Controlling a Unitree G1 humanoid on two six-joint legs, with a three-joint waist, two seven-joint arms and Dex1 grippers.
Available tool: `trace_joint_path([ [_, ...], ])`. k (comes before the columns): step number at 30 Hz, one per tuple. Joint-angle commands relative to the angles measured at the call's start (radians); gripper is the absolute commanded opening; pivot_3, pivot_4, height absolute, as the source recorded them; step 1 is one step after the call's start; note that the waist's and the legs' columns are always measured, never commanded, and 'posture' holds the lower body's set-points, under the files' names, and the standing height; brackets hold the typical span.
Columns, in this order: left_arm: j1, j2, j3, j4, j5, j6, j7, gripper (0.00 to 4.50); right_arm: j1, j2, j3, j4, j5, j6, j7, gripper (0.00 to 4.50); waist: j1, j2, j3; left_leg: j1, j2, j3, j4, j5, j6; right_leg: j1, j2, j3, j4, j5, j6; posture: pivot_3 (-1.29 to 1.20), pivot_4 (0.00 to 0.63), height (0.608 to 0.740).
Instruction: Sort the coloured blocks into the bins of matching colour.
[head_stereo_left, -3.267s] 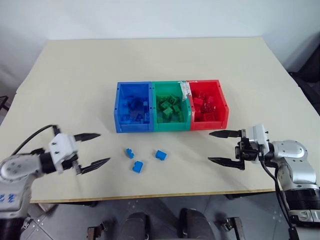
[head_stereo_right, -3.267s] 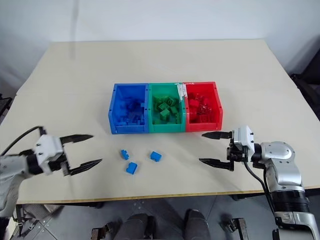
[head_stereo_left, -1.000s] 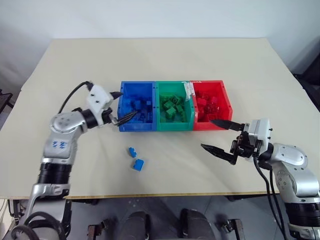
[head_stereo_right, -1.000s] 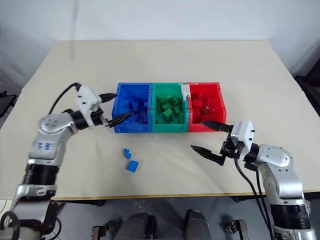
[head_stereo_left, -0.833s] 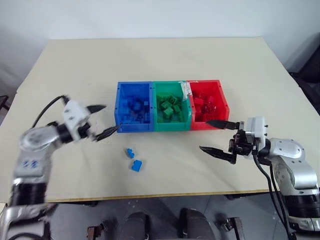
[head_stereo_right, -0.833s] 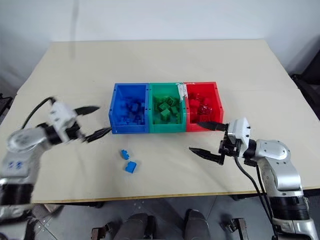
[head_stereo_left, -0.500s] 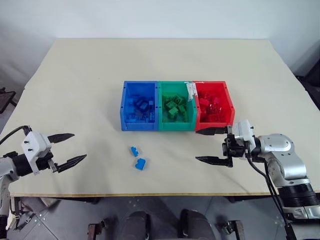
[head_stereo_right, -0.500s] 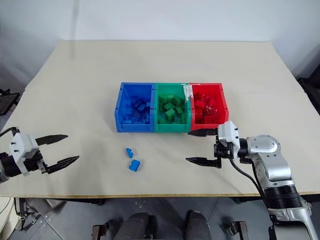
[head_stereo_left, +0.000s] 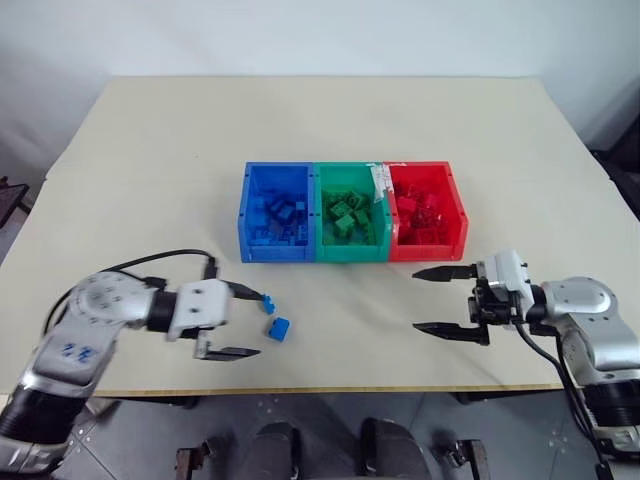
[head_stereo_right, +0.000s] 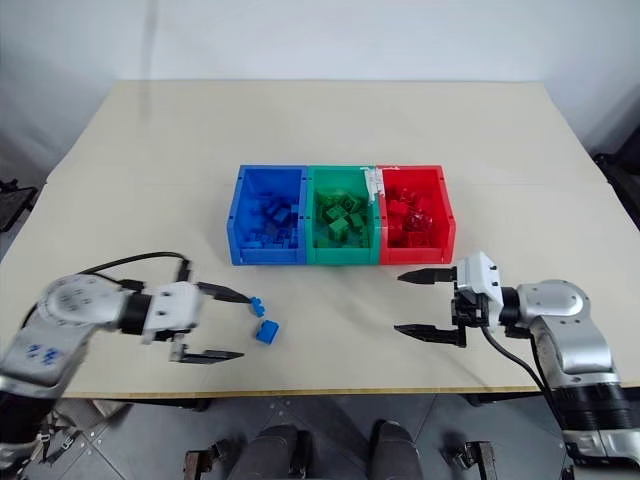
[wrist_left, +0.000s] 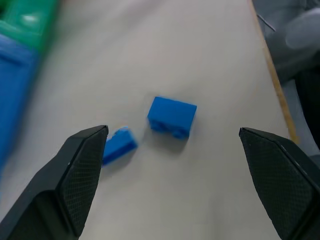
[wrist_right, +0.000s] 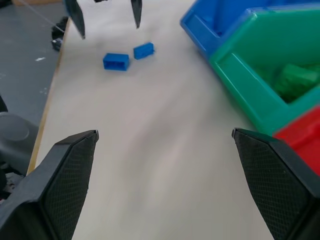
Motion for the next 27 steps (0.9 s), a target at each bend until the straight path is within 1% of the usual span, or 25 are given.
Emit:
trace_joint_path([
  [1,-0.07,-0.015,-0.087,0.019,0.077,0.03,-0.005,4.48,0.04,-0.027,-0.042,-0.044,0.005,-0.002,-0.012,4.5,0.0,0.0,0.0,0.0,0.0,0.0,0.0,0.0,0.0,0.0,0.0,0.0,0.0,0.0,0.0,0.0,0.15,0.74],
  [7,-0.13,-0.046,-0.161,0.054,0.129,0.07,-0.007,4.48,0.108,-0.026,-0.062,-0.121,0.026,0.022,-0.04,4.5,0.0,0.0,0.0,0.0,0.0,0.0,0.0,0.0,0.0,0.0,0.0,0.0,0.0,0.0,0.0,0.0,0.15,0.74],
  [10,-0.138,-0.062,-0.174,0.059,0.14,0.077,0.004,3.86,0.13,-0.022,-0.063,-0.148,0.026,0.029,-0.055,4.5,0.0,0.0,0.0,0.0,0.0,0.0,0.0,0.0,0.0,0.0,0.0,0.001,0.0,0.0,0.0,0.0,0.15,0.74],
  [17,-0.112,-0.07,-0.175,0.067,0.149,0.061,0.01,1.72,0.14,-0.009,-0.058,-0.18,0.032,0.04,-0.084,4.5,0.005,0.0,0.0,0.0,0.0,0.0,0.002,0.001,0.001,0.001,0.0,0.001,0.0,0.0,0.0,0.0,0.15,0.74],
  [18,-0.11,-0.074,-0.167,0.074,0.151,0.039,0.02,1.55,0.141,-0.009,-0.058,-0.18,0.032,0.04,-0.087,4.5,0.005,0.0,0.0,0.0,0.0,0.0,0.002,0.001,0.001,0.001,0.0,0.001,0.0,0.0,0.0,0.0,0.15,0.74],
  [21,-0.115,-0.103,-0.131,0.098,0.13,0.0,0.056,1.55,0.152,-0.006,-0.061,-0.187,0.027,0.024,-0.096,4.5,0.005,0.0,0.0,0.001,0.0,0.0,0.002,0.001,0.001,0.001,-0.001,0.001,0.0,0.0,0.0,0.0,0.15,0.74],
  [23,-0.14,-0.16,-0.068,0.106,0.072,-0.024,0.104,1.55,0.157,0.018,-0.078,-0.206,0.046,0.023,-0.131,4.5,0.005,0.0,0.0,0.0,0.0,-0.001,0.002,0.001,0.001,0.001,-0.001,0.001,0.0,0.0,0.0,0.0,0.15,0.74],
  [27,-0.216,-0.253,0.054,0.119,-0.029,0.036,0.192,1.55,0.148,0.081,-0.116,-0.243,0.098,0.054,-0.232,4.5,0.004,0.0,0.0,0.0,0.0,-0.001,0.003,0.001,0.001,0.001,-0.001,0.001,0.001,0.0,0.001,0.0,0.15,0.74],
])
